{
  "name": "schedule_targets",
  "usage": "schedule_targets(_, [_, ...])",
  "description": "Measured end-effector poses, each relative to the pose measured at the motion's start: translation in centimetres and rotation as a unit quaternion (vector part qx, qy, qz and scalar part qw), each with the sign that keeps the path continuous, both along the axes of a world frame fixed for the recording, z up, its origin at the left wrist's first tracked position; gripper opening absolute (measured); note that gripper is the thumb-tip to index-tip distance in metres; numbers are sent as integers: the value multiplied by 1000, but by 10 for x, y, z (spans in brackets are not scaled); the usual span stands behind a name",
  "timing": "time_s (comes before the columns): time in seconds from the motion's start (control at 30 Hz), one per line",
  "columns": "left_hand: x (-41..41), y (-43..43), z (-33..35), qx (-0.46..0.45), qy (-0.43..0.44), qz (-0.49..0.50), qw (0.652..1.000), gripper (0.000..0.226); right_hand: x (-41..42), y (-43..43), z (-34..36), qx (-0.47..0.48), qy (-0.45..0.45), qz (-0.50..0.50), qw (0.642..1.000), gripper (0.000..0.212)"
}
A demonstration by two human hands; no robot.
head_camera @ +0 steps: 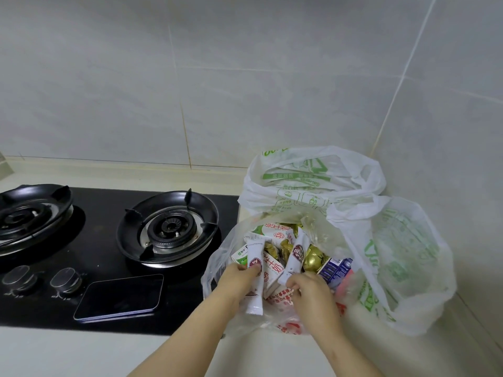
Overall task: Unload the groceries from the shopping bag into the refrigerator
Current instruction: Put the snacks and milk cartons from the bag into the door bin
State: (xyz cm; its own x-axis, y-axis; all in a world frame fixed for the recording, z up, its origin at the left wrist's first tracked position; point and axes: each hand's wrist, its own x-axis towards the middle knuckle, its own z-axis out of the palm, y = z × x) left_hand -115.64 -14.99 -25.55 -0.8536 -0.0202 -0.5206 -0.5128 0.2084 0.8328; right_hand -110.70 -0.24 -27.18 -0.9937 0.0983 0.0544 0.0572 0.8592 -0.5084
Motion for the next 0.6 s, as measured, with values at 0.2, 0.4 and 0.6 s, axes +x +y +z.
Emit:
schedule_targets(0.2, [-13, -1, -3, -80, 36, -36, 996, 28, -14, -2, 12, -66, -22, -62, 996, 7])
schedule_targets(0.4, [-16, -1, -9, -81, 51, -50, 994, 24, -37, 2, 4, 4, -104, -117, 988, 32])
schedule_targets(0.6, [-15, 0, -11, -65, 40, -42, 996, 22, -45, 1, 2, 49, -130, -134, 981, 26])
